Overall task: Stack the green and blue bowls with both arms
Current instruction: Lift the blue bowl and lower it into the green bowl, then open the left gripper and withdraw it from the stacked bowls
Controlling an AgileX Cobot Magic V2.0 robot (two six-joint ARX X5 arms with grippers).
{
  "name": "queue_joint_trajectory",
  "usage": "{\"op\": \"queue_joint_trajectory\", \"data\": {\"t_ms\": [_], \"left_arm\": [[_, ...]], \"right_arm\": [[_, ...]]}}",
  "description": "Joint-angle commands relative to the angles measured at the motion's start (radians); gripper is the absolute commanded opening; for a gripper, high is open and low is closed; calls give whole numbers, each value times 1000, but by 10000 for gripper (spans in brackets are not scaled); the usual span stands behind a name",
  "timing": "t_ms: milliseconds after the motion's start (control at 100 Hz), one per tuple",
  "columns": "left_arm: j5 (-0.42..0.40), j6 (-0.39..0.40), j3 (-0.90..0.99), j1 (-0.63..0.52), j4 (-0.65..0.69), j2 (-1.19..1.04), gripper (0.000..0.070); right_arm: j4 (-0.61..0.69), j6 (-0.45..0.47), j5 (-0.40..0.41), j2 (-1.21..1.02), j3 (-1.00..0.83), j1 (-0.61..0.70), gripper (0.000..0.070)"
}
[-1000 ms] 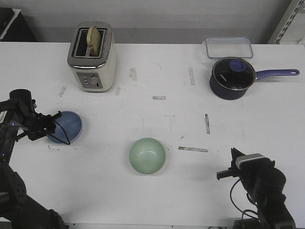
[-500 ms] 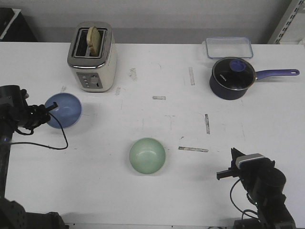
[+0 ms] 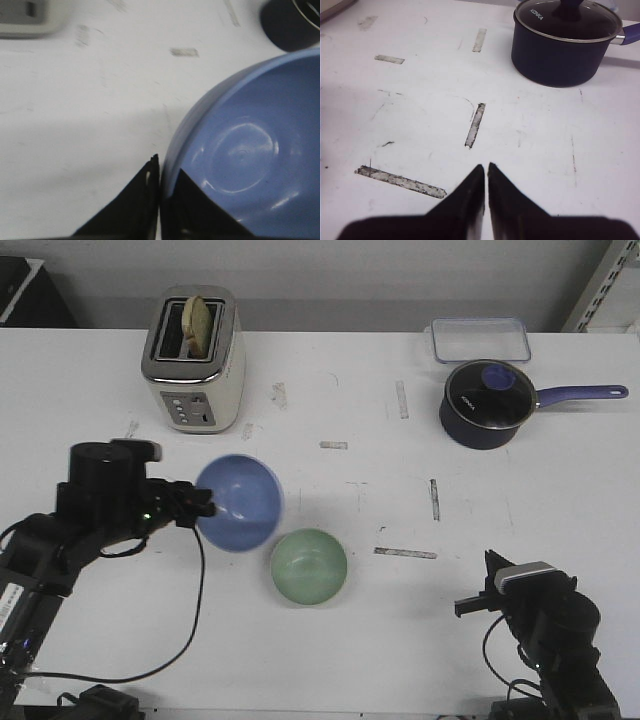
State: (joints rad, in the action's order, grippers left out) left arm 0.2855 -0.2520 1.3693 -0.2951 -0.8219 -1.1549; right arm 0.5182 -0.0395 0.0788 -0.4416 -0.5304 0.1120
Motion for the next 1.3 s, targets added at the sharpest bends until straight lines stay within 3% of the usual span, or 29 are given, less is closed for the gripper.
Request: {"op": "queue_joint_trajectory", "data": {"t_ms": [0, 130, 250, 540, 800, 850, 1000, 1080, 1130, 1290], "left_arm": [[2, -31, 15, -116, 4, -26, 0], [-49, -30, 15, -280, -12, -90, 0], [-132, -29, 15, -355, -48, -180, 0], [-136, -13, 15, -370, -44, -372, 0], [-136, -11, 15, -370, -29, -402, 8], [-136, -11, 15, -370, -32, -401, 57], [-135, -11, 16, -368, -32, -401, 334], [-135, -11, 17, -368, -28, -394, 423], [-135, -11, 21, -368, -25, -388, 461], [-135, -10, 85, -366, -29, -364, 461]], "right_arm": [[-8, 16, 1, -5, -8, 2, 1], [-8, 17, 1, -5, -8, 2, 1], [-8, 17, 1, -5, -8, 2, 1], [-8, 17, 1, -5, -8, 2, 1], [-5, 17, 1, -5, -8, 2, 1], [-2, 17, 1, -5, -8, 2, 1], [-1, 17, 1, -5, -8, 2, 1], [-1, 17, 1, -5, -8, 2, 1], [-1, 17, 1, -5, -8, 2, 1], [-2, 17, 1, -5, -8, 2, 1]]}}
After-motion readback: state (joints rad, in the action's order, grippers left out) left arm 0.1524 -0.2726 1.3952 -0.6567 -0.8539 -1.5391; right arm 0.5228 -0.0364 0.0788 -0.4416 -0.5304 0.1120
